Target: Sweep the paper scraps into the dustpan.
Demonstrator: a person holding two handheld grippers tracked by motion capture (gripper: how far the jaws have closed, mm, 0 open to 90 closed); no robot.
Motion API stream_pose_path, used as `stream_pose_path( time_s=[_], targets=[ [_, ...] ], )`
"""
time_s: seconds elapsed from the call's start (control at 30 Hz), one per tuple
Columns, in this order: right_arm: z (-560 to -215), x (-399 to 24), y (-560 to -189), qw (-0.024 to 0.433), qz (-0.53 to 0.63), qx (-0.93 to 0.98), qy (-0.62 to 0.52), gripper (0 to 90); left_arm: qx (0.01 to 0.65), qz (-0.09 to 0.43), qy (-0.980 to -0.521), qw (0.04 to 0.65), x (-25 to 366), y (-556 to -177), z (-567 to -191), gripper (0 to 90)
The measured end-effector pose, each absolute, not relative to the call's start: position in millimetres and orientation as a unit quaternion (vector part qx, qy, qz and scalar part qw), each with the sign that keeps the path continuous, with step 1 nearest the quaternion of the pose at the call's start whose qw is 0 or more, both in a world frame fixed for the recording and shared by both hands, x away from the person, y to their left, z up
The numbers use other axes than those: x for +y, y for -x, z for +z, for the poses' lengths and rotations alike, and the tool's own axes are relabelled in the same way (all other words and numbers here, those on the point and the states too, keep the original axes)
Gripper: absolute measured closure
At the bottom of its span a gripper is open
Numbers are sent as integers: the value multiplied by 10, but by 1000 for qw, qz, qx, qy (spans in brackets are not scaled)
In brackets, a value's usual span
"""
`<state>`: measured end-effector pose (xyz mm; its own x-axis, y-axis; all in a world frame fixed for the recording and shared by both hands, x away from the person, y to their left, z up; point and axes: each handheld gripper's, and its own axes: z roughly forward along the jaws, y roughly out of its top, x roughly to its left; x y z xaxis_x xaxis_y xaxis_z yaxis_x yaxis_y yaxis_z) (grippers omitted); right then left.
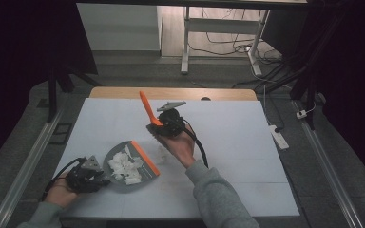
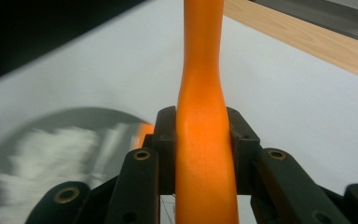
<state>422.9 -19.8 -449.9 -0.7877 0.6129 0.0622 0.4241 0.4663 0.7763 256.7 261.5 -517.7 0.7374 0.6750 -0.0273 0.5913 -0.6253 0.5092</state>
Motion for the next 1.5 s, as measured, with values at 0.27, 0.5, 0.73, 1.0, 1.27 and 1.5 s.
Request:
stream_pose_path(
  time_s=[0.27,0.5,0.73,1.0,1.27,1.5],
  targets=[
    [-4847,-281,-4417,135,341,868,-334,700,353,83,-898,251,2617,-2570,-5179,620],
    [-4908,98,-4157,119,333,891,-285,700,353,82,-898,251,2613,-2574,-5182,620],
    [-4785,471,-3848,19,397,886,-240,700,354,84,-897,251,2615,-2572,-5183,620],
    [-4469,271,-3869,13,462,850,-253,699,354,84,-897,252,2617,-2573,-5183,620],
    [-4366,189,-3860,21,455,855,-247,699,355,84,-897,251,2613,-2573,-5184,620],
    [-4650,321,-3855,20,419,875,-242,699,354,84,-897,252,2616,-2572,-5183,620]
  ],
)
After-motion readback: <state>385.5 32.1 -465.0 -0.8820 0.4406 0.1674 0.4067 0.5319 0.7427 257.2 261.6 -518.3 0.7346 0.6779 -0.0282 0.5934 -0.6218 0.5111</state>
